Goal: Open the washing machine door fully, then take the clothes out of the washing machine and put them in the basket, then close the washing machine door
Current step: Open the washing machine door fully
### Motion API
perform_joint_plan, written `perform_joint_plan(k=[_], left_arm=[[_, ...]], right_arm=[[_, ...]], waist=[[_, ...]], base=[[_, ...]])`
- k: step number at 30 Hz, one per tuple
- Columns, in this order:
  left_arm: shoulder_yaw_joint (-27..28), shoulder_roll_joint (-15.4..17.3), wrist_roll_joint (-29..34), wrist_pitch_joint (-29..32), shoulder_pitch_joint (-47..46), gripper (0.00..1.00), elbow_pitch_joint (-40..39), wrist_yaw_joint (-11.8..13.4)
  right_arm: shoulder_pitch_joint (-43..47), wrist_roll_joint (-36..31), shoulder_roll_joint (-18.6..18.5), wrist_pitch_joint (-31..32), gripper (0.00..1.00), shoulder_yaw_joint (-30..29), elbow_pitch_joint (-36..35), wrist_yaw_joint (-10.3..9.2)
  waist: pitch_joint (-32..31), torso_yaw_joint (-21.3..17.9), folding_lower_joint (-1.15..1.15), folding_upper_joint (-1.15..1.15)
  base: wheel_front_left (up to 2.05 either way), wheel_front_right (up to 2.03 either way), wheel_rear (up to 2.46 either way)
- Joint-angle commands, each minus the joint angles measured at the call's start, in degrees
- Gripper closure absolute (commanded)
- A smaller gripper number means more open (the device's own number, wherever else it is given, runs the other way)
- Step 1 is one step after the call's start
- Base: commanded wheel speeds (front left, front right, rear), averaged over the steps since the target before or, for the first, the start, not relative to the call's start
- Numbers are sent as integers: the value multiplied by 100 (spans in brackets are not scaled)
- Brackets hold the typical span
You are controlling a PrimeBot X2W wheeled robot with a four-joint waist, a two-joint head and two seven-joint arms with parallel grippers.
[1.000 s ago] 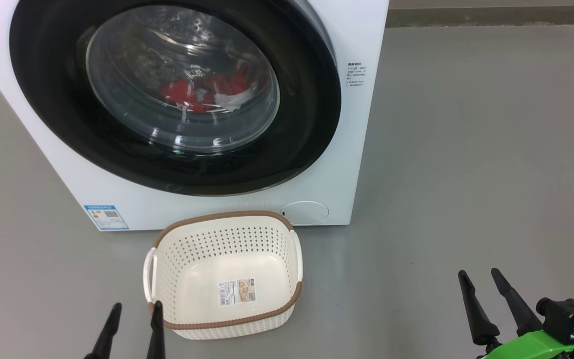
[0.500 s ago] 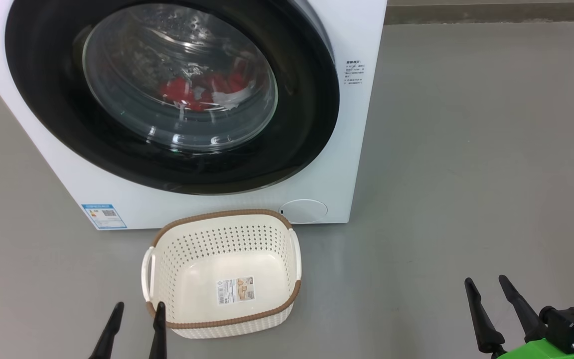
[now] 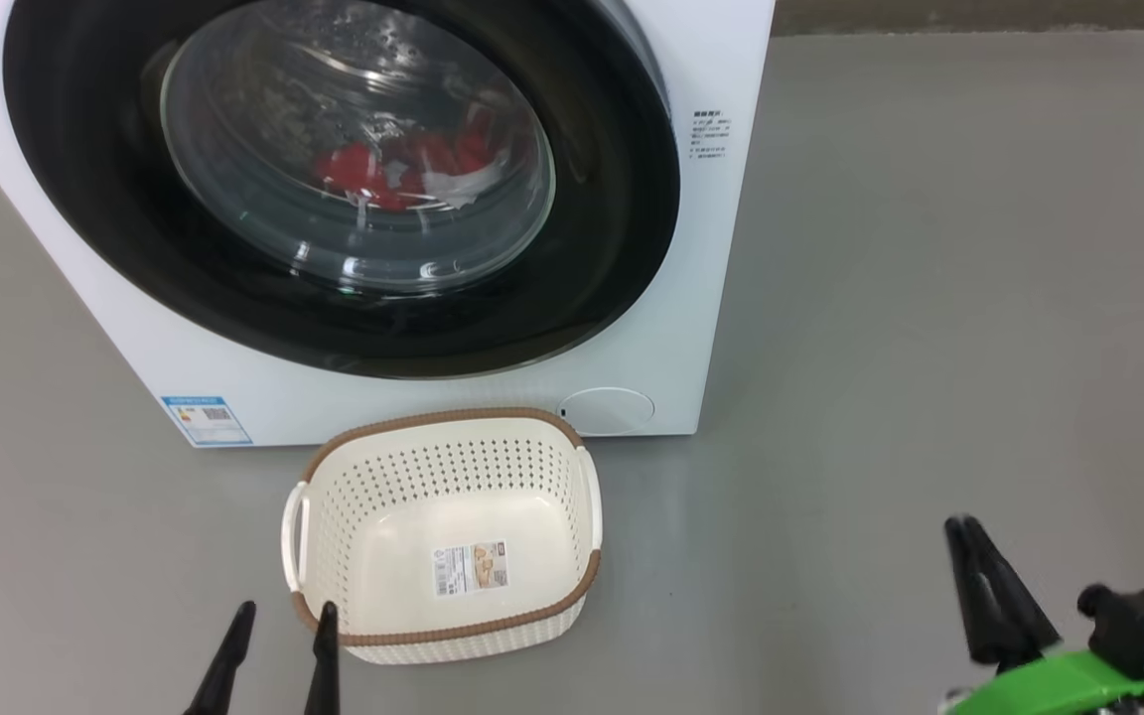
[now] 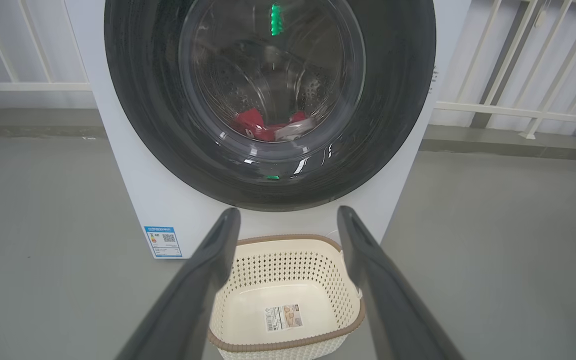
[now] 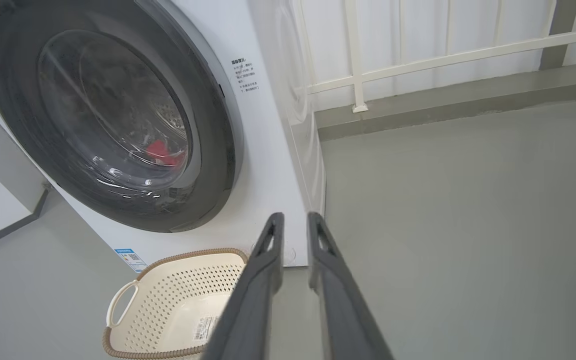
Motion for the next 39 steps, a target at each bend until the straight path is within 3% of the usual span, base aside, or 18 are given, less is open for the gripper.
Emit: perform_joint_plan(k=[1,15,26,32,39], left_arm=[[137,19,-2,-69,-199,0,-128,-6],[-150,19,-137,-69,-650,0,-149,-30],[-403,19,-305,-69,-1118,0,-128,-28],[-561,19,-407,-69,-1356,0,-89,-27],[-659,19,-516,-69,-1587,0,-76,-22]], right_arm=[[-374,165,-62,-70,100,156,-196,2],[-2512,1128,-169,-70,100,286,-436,2],[-4287,2121,-947,-70,100,855,24,2],[-5082,3921,-1597,193,100,1900,223,2],[-5761,5738,-2236,1352,100,2227,30,2]], waist=[[57,17,-1,0],[660,372,-1,0],[1331,855,-1,0],[1691,1066,-1,0],[2093,1205,-1,0]], base=[[0,0,0],[0,0,0],[0,0,0],[0,0,0],[0,0,0]])
